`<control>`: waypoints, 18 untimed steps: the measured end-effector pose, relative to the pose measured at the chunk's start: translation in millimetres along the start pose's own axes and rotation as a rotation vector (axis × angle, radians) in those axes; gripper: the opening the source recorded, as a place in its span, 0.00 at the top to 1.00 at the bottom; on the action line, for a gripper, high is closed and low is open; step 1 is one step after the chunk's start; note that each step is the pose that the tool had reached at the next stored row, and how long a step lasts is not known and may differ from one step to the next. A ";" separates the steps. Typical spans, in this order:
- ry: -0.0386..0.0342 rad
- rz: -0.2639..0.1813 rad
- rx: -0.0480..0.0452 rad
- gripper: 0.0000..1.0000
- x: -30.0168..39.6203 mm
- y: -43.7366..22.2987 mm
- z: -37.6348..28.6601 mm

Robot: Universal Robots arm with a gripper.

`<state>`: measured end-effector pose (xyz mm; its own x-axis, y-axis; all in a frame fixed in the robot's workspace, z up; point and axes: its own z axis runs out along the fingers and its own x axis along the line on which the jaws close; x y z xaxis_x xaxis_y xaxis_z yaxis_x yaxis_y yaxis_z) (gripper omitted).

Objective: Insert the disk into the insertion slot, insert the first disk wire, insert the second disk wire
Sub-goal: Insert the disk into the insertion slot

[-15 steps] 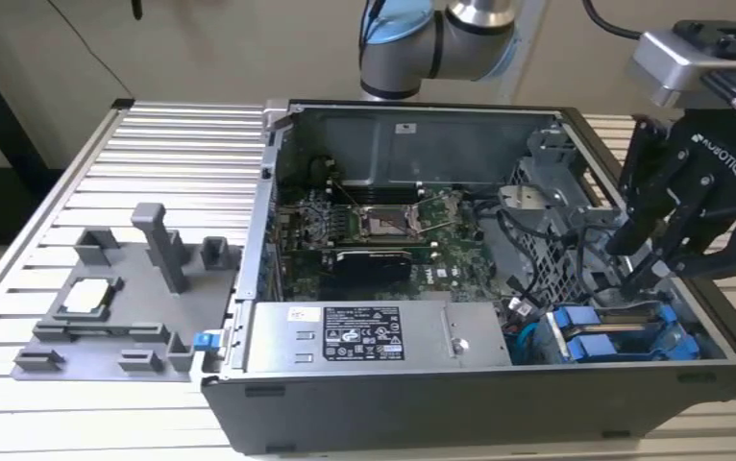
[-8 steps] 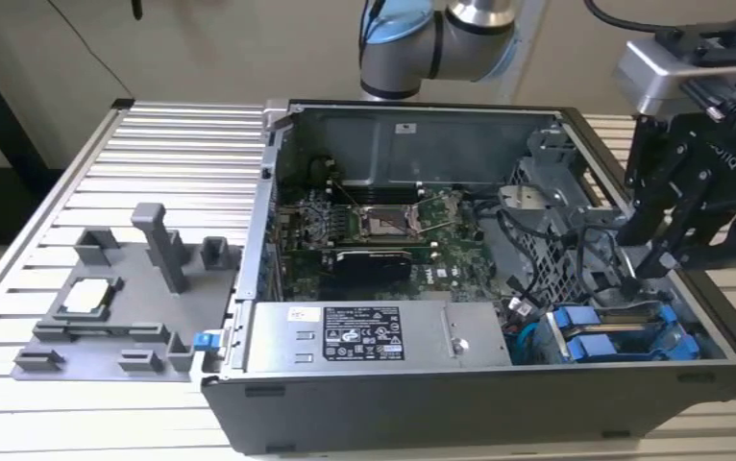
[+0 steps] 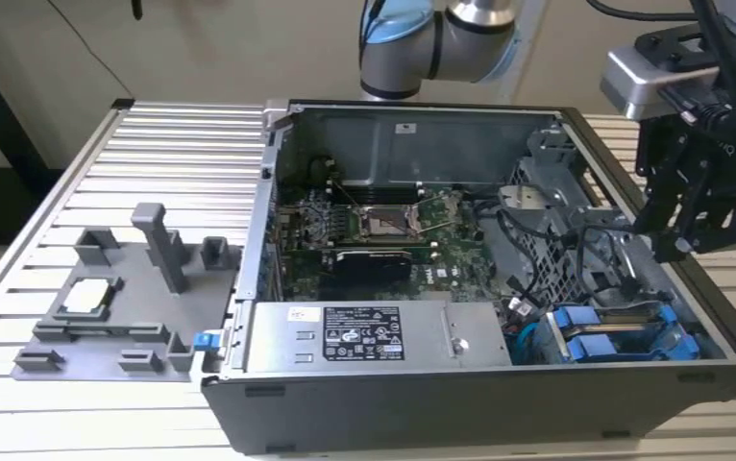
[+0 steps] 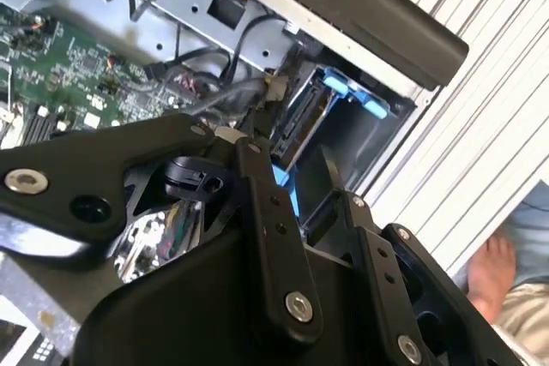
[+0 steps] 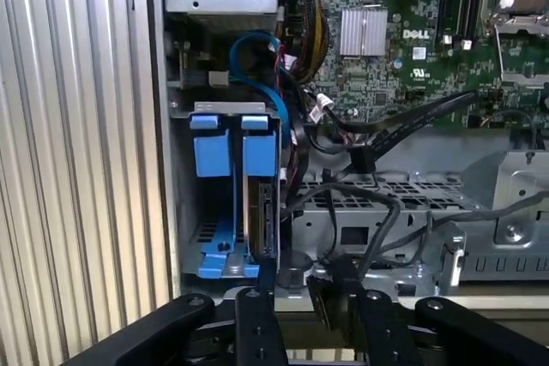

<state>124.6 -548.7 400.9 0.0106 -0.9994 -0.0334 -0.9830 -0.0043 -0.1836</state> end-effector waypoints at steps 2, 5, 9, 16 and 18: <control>0.0335 -0.007 -0.0001 0.60 -4.5 0.0 0.4; 0.0856 -0.017 -0.0006 0.60 -8.7 0.0 1.1; 0.0914 -0.022 0.0002 0.60 -12.6 -1.0 1.9; 0.0802 -0.028 0.0023 0.60 -16.4 -4.4 3.7; 0.0763 -0.031 0.0023 0.60 -16.8 -6.4 4.1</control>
<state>131.5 -531.7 398.6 0.0270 -0.9985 0.0473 -0.9820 -0.0354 -0.1856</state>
